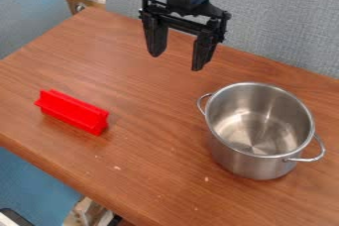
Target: Put the red object in the metal pot
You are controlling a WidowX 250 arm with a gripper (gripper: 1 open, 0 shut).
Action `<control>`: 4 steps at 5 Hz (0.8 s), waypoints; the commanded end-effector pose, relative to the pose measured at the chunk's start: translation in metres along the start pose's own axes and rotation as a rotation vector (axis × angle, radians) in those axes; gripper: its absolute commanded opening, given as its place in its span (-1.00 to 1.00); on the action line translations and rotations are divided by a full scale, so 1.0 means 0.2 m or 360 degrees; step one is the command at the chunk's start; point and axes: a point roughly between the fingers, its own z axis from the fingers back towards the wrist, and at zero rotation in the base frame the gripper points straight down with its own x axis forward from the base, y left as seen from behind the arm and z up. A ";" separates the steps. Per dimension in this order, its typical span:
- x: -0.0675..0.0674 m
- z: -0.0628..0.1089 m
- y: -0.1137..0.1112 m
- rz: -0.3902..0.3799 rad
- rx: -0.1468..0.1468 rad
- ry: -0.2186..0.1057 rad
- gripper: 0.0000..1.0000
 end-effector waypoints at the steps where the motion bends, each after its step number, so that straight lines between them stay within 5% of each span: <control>1: -0.01 -0.06 0.00 0.0021 -0.0010 0.0049 1.00; 2: -0.10 -0.09 0.11 0.0126 -0.0031 0.0068 1.00; 3: -0.19 -0.09 0.25 0.0288 -0.0047 0.0035 1.00; 4: -0.28 -0.09 0.37 0.0613 -0.0087 -0.0001 1.00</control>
